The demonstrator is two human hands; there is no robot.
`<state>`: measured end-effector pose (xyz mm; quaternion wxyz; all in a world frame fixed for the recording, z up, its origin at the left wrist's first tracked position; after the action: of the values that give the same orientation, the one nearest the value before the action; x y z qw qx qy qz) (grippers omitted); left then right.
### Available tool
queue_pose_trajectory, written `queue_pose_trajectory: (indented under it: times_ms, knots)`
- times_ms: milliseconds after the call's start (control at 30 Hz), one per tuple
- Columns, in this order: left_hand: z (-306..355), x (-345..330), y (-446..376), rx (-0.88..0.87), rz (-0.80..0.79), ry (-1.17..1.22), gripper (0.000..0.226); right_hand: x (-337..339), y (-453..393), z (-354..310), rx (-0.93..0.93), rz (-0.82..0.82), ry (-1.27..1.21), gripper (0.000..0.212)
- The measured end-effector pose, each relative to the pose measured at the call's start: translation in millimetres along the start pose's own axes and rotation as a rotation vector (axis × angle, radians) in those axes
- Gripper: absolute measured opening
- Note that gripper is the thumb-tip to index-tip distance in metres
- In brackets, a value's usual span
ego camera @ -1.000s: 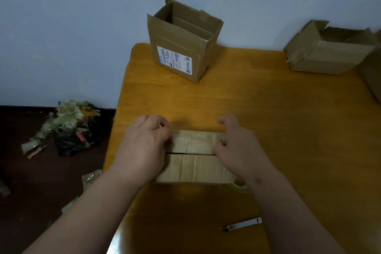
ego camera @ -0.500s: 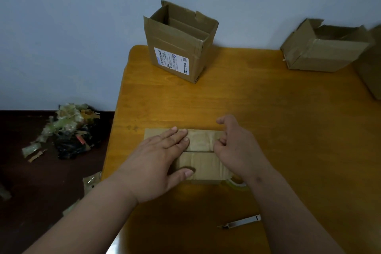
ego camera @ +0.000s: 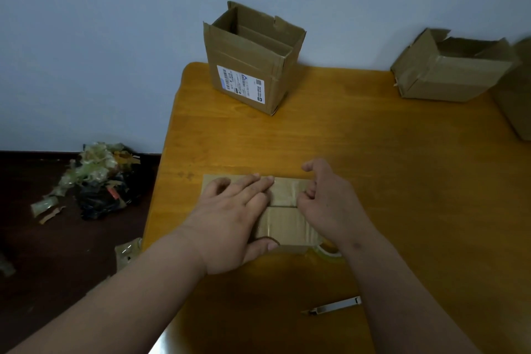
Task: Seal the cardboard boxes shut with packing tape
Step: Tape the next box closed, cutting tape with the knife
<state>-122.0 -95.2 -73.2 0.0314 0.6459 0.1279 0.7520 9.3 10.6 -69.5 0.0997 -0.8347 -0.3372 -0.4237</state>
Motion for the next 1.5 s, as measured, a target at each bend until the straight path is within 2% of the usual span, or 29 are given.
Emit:
queue_pose_trajectory:
  times_ms: [167,333,433,500,600,667,733,833,933,1033,1133,1233,1400,1500]
  knots:
    - [3.0,-4.8,-4.2,0.035,-0.004,-0.032,0.081,4.2,4.3,-2.2,-0.029,0.035,0.053,0.043]
    - [2.4,-8.8,-6.8,0.058,-0.052,0.011,0.085,12.3,10.0,5.2,-0.108,0.142,0.125,0.056]
    - [2.0,-15.9,-4.2,0.085,-0.099,-0.02,0.088,0.9,5.3,11.7,-0.194,0.137,-0.016,0.074]
    - [4.4,-16.0,-1.7,0.09,-0.121,-0.038,0.087,-14.4,0.1,17.6,-0.255,0.074,-0.14,0.078]
    - [3.2,-18.1,-1.7,0.099,-0.132,-0.049,0.089,-28.5,-2.2,23.6,-0.304,0.056,-0.317,0.046]
    - [1.8,-19.1,-3.1,0.114,-0.125,-0.05,0.093,-28.4,-1.2,22.0,-0.258,0.07,-0.373,0.025]
    - [1.1,-20.1,-3.7,0.123,-0.117,-0.05,0.095,-25.9,-0.2,20.9,-0.206,0.081,-0.409,0.02]
    - [1.4,-21.3,-5.0,0.124,-0.126,-0.052,0.096,-27.9,2.3,23.0,-0.196,0.067,-0.452,0.033]
    - [3.2,-21.2,-6.8,0.103,-0.142,-0.075,0.102,-34.8,3.6,23.3,-0.174,-0.012,-0.392,0.059]
    - [-3.2,-19.1,-4.9,0.112,-0.155,-0.068,0.107,-36.6,3.3,26.8,-0.168,-0.01,-0.468,0.051]
    - [-16.5,-17.9,0.5,0.174,-0.104,-0.049,0.106,-37.5,6.6,30.7,-0.199,0.0,-0.612,0.04]
    - [-19.7,-20.4,2.2,0.185,-0.085,-0.072,0.108,-37.1,8.3,30.7,-0.177,0.017,-0.627,0.037]
    - [-15.9,-18.8,3.0,0.152,-0.111,-0.082,0.091,-34.8,8.6,28.5,-0.168,0.015,-0.58,0.045]
    - [-14.5,-20.1,1.6,0.152,-0.16,-0.119,0.084,-36.8,6.6,23.9,-0.131,-0.027,-0.44,0.068]
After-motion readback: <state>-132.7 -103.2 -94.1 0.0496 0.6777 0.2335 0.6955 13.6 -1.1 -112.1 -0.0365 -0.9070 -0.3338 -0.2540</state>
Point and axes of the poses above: each hand's wrist, its own y-axis away from the middle knuckle, its own x-axis out of the back of the hand, z = x × y, the point moved 6 cm from there along -y, towards the middle knuckle, and after that the axes turned 14 degrees about x, right-handed, at the moved point
